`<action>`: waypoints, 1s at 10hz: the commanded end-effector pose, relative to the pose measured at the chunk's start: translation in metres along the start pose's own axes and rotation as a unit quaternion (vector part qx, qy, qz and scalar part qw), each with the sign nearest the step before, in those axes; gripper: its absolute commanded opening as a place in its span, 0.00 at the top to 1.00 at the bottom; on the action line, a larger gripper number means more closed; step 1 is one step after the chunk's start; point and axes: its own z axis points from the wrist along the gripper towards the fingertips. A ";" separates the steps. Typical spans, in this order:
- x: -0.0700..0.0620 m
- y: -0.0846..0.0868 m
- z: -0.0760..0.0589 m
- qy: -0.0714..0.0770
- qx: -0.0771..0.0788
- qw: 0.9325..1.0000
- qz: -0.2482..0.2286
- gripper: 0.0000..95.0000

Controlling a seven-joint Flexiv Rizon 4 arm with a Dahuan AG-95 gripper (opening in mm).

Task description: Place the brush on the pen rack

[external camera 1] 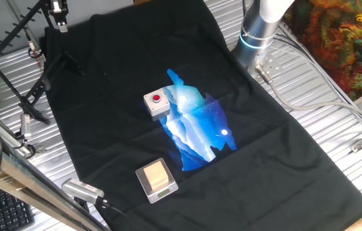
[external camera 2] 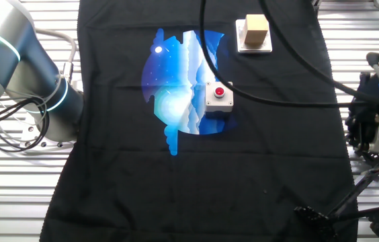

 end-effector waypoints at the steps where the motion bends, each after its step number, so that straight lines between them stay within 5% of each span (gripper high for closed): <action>1: -0.038 0.105 -0.007 0.030 -0.016 0.994 -0.107 0.80; 8: -0.038 0.107 -0.008 0.026 -0.014 0.994 -0.105 0.80; 10: -0.030 0.109 0.001 0.019 -0.003 0.995 -0.097 0.80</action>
